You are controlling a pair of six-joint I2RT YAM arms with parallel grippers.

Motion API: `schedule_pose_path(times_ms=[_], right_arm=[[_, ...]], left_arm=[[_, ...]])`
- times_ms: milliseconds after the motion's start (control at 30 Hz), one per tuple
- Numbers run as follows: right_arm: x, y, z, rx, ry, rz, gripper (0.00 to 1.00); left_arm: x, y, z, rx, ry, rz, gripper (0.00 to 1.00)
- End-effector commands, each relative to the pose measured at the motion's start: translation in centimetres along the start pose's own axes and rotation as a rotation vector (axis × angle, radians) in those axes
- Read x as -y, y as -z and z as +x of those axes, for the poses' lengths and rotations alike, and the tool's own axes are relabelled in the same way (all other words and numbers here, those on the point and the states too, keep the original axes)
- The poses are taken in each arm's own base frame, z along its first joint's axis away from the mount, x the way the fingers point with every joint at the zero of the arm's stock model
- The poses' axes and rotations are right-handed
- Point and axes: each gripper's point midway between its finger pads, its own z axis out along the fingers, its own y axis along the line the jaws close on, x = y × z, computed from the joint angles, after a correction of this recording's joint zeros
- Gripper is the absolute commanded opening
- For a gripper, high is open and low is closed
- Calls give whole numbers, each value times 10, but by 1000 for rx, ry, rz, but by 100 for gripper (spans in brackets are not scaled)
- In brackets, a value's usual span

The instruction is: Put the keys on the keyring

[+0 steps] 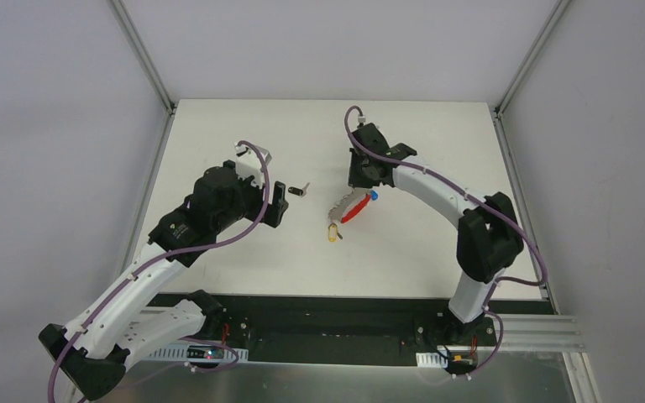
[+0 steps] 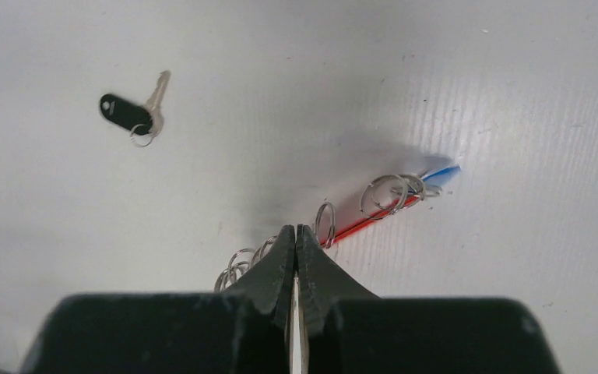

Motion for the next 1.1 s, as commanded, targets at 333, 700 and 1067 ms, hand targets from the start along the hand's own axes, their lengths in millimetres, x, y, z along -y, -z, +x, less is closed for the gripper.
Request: schedule_pose_path(times_ms=[333, 700, 1067], right_arm=[[-70, 147, -4, -50, 245, -543, 0], [-101, 239, 21, -78, 451, -807, 0], [-120, 299, 45, -67, 599, -937, 0]], left_arm=[[51, 31, -27, 136, -49, 314, 99], [95, 62, -50, 203, -22, 582, 97], [122, 97, -76, 322, 6, 773, 83]])
